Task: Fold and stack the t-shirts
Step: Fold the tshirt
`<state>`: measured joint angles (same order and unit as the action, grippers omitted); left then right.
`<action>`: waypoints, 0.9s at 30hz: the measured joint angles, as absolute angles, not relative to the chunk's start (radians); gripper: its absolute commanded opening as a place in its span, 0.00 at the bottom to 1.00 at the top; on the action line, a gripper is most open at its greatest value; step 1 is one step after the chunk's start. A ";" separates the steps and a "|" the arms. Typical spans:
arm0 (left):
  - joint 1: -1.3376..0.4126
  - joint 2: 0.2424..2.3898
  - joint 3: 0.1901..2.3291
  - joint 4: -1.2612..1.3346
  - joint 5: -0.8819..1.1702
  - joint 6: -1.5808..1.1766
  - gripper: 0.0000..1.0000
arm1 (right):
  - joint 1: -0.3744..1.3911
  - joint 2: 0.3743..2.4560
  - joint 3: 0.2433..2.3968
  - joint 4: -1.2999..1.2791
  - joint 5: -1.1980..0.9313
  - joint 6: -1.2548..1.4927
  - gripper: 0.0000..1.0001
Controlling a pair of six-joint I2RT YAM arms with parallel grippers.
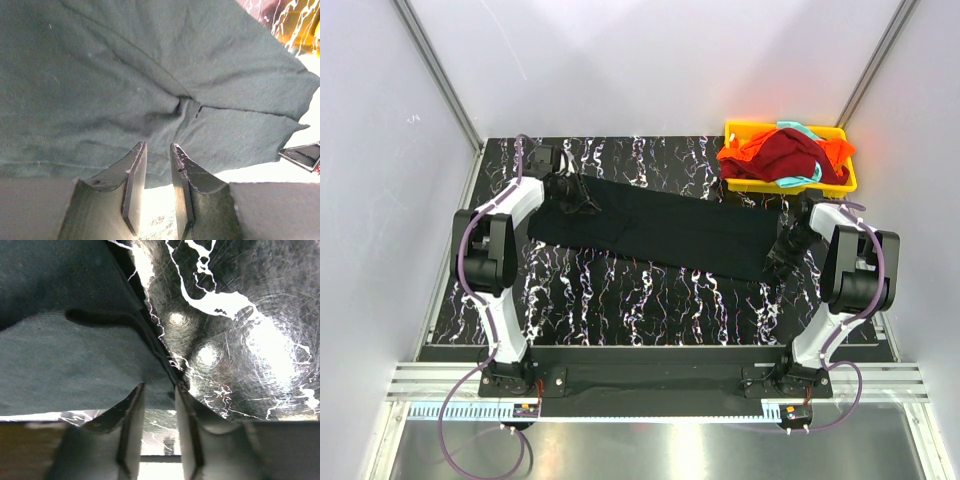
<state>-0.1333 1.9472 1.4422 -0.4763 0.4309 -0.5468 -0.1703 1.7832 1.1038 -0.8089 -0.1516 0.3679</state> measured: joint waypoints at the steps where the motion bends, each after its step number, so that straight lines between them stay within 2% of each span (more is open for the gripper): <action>1: -0.130 1.953 1.449 -0.476 0.431 -0.547 0.30 | -0.170 1.784 1.104 -0.809 -0.152 0.368 0.31; 3: -0.126 1.964 1.460 -0.476 0.434 -0.547 0.29 | -0.170 1.784 1.104 -0.809 -0.152 0.366 0.24; 8: -0.109 2.015 1.492 -0.476 0.443 -0.550 0.29 | -0.170 1.781 1.103 -0.810 -0.152 0.366 0.01; 15: -0.082 2.114 1.554 -0.478 0.456 -0.562 0.28 | -0.170 1.697 1.085 -0.840 -0.161 0.399 0.00; 27: -0.076 2.121 1.589 -0.476 0.460 -0.573 0.27 | -0.170 1.609 0.967 -0.850 -0.158 0.457 0.00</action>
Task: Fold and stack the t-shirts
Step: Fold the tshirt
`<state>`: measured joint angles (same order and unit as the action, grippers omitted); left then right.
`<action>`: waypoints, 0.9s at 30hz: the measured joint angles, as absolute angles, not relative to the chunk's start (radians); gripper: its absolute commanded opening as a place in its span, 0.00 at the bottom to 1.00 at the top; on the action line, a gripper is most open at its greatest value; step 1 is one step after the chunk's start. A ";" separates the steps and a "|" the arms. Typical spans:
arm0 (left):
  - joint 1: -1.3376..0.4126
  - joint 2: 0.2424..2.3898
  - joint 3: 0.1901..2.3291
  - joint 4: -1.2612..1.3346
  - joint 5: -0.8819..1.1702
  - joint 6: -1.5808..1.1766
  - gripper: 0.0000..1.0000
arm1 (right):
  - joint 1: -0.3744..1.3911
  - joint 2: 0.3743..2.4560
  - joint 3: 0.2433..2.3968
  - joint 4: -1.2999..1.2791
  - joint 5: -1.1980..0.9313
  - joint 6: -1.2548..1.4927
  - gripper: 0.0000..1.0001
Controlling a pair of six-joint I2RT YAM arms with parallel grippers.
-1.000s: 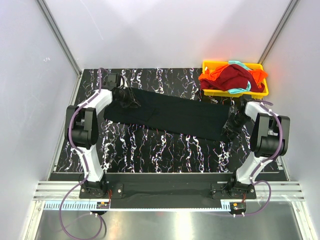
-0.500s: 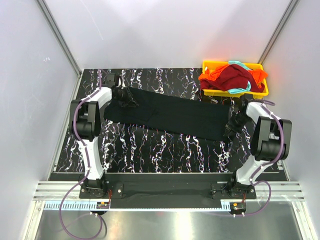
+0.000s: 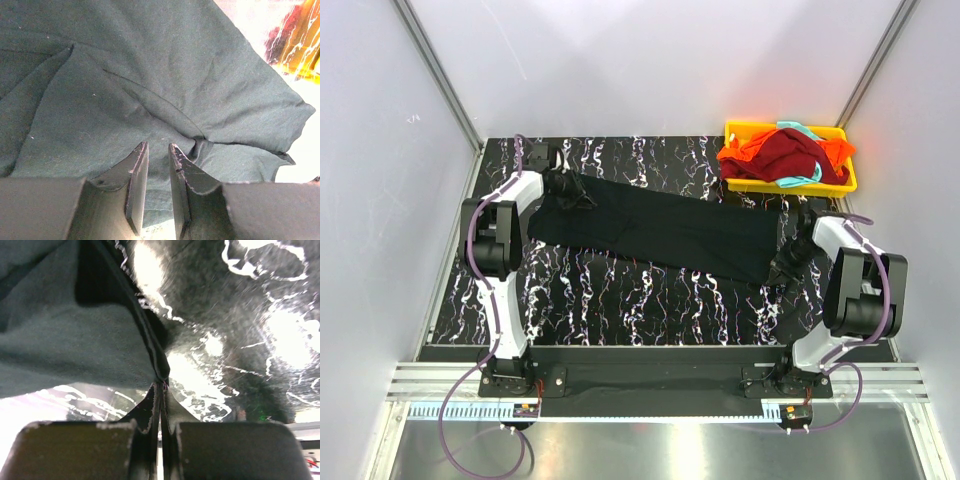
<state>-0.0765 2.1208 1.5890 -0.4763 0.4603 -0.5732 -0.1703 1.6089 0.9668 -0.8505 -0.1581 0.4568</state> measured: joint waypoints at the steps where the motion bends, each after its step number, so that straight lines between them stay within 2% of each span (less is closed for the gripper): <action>1: -0.076 2.121 1.589 -0.476 0.461 -0.573 0.27 | -0.170 1.612 0.967 -0.849 -0.149 0.456 0.00; 11: -0.059 2.121 1.589 -0.477 0.466 -0.573 0.27 | -0.170 1.745 1.088 -0.834 -0.064 0.415 0.02; 14: -0.058 2.121 1.589 -0.477 0.467 -0.573 0.27 | -0.170 1.765 1.105 -0.832 -0.057 0.408 0.14; 15: -0.058 2.121 1.589 -0.477 0.467 -0.573 0.27 | -0.170 1.773 1.110 -0.831 -0.052 0.406 0.24; 20: -0.058 2.121 1.586 -0.477 0.467 -0.573 0.27 | -0.170 1.800 1.148 -0.854 0.007 0.390 0.53; 24: -0.058 2.120 1.581 -0.477 0.468 -0.573 0.27 | -0.170 1.781 1.209 -0.883 0.022 0.375 0.57; 27: -0.058 2.120 1.581 -0.477 0.473 -0.574 0.27 | -0.170 1.745 1.238 -0.885 -0.008 0.375 0.53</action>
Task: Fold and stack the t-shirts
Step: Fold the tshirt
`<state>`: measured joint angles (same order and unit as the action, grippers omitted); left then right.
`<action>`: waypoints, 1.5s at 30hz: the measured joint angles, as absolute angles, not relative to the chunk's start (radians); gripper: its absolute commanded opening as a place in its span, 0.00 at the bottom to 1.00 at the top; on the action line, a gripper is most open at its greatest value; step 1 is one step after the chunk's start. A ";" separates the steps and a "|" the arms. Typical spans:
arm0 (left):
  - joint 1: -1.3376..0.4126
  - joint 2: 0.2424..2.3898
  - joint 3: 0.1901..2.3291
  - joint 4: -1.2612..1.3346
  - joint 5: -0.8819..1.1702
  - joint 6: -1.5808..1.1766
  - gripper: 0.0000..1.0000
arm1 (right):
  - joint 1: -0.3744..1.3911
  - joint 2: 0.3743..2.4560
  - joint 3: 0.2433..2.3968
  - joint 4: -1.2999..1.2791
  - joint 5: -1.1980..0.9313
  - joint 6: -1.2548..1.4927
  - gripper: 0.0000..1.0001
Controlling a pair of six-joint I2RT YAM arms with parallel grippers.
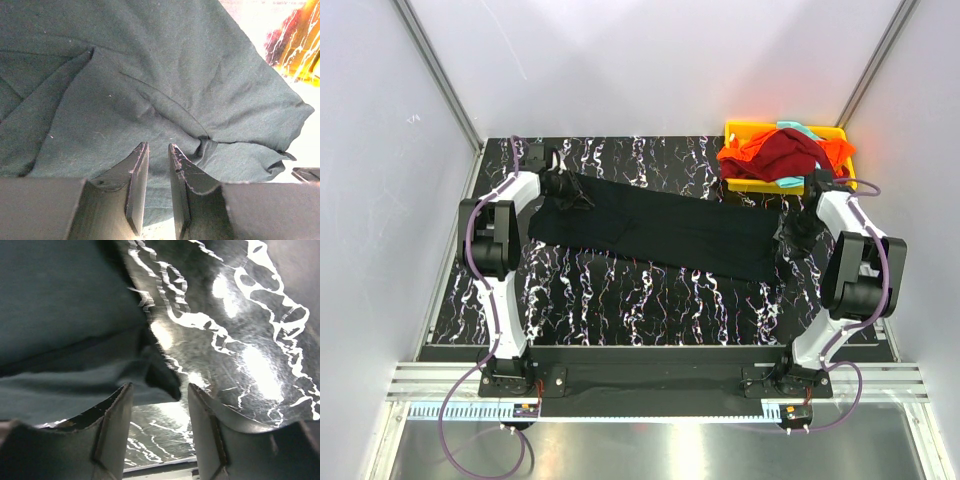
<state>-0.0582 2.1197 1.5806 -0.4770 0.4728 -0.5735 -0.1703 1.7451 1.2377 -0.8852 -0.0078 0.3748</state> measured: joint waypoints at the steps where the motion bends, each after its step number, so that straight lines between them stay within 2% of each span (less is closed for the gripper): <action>1: -0.058 2.120 1.581 -0.477 0.475 -0.574 0.27 | -0.170 1.740 1.246 -0.884 -0.021 0.376 0.48; 3: -0.062 2.120 1.581 -0.477 0.481 -0.575 0.27 | -0.170 1.740 1.257 -0.881 -0.047 0.380 0.43; 4: -0.063 2.119 1.581 -0.477 0.485 -0.575 0.27 | -0.170 1.740 1.257 -0.880 -0.057 0.382 0.35; 5: -0.064 2.118 1.581 -0.477 0.488 -0.577 0.27 | -0.170 1.740 1.257 -0.882 -0.068 0.385 0.33; 7: -0.068 2.113 1.576 -0.477 0.494 -0.577 0.27 | -0.170 1.741 1.256 -0.887 -0.089 0.397 0.31; 11: -0.081 2.088 1.558 -0.478 0.501 -0.577 0.27 | -0.170 1.732 1.217 -0.861 -0.121 0.411 0.20; 12: -0.083 2.082 1.550 -0.477 0.503 -0.577 0.27 | -0.170 1.732 1.205 -0.857 -0.126 0.412 0.20; 21: -0.118 2.045 1.503 -0.473 0.523 -0.578 0.27 | -0.170 1.789 1.225 -0.814 -0.175 0.417 0.21; 31: -0.148 2.018 1.443 -0.476 0.542 -0.577 0.27 | -0.170 1.989 1.375 -0.784 -0.174 0.432 0.22; 38: -0.148 1.969 1.400 -0.476 0.546 -0.577 0.27 | -0.170 2.049 1.479 -0.772 -0.155 0.433 0.39; 39: -0.148 1.966 1.398 -0.477 0.547 -0.577 0.27 | -0.170 2.049 1.479 -0.772 -0.155 0.432 0.44; 45: -0.147 1.966 1.400 -0.477 0.546 -0.577 0.28 | -0.170 1.991 1.452 -0.803 -0.139 0.422 0.52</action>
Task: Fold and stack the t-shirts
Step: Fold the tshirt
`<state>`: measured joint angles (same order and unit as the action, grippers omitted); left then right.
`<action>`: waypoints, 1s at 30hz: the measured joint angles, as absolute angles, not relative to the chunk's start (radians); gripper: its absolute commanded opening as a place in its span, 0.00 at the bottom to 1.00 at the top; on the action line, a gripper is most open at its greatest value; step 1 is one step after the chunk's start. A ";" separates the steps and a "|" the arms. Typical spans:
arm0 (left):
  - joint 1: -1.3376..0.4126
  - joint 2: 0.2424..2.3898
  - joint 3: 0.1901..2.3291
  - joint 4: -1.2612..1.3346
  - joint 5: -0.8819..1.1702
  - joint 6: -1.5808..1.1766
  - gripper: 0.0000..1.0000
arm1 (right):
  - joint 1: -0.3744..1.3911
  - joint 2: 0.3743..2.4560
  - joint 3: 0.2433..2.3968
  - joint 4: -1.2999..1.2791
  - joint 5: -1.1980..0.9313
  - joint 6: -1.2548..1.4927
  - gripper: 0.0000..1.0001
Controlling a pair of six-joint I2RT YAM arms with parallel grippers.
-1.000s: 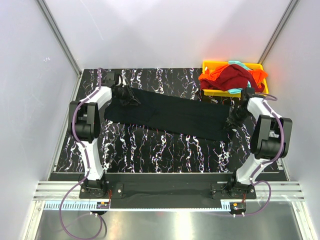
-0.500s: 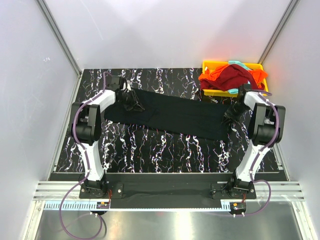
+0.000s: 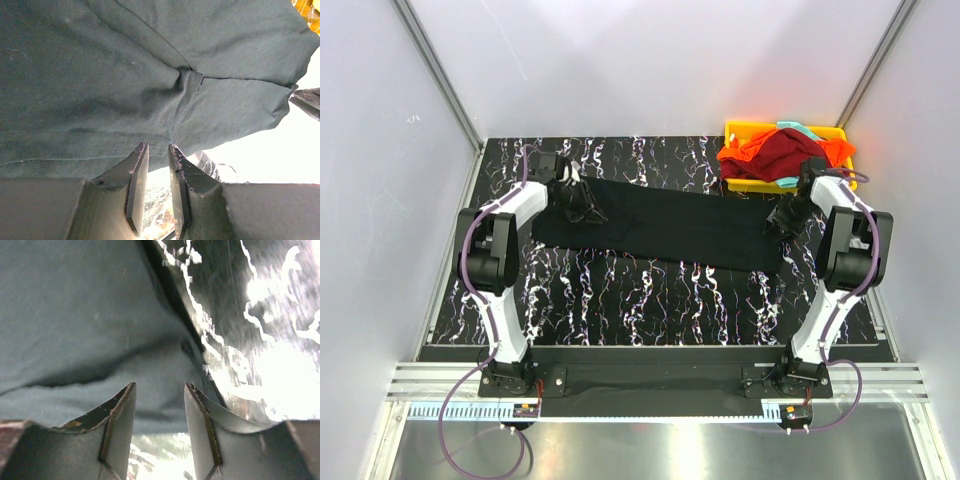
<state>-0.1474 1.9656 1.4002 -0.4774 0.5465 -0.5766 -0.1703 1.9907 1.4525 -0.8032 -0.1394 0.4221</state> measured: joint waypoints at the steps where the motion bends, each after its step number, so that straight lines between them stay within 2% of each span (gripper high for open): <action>1: -0.147 1.966 1.403 -0.479 0.546 -0.577 0.28 | -0.170 1.974 1.450 -0.814 -0.140 0.423 0.51; 9: -0.140 2.052 1.546 -0.459 0.536 -0.603 0.27 | -0.165 1.884 1.372 -0.801 -0.158 0.427 0.52; 14: -0.112 2.171 1.599 -0.442 0.510 -0.639 0.27 | -0.161 1.924 1.281 -0.788 -0.171 0.450 0.60; 22: -0.041 2.298 1.706 -0.445 0.554 -0.693 0.27 | -0.149 1.892 1.239 -0.755 -0.168 0.481 0.65; 25: -0.018 2.348 1.775 -0.445 0.580 -0.698 0.26 | -0.104 1.863 1.198 -0.751 -0.166 0.493 0.65; 30: 0.024 2.460 1.948 -0.437 0.610 -0.692 0.26 | 0.078 1.828 1.146 -0.765 -0.168 0.522 0.65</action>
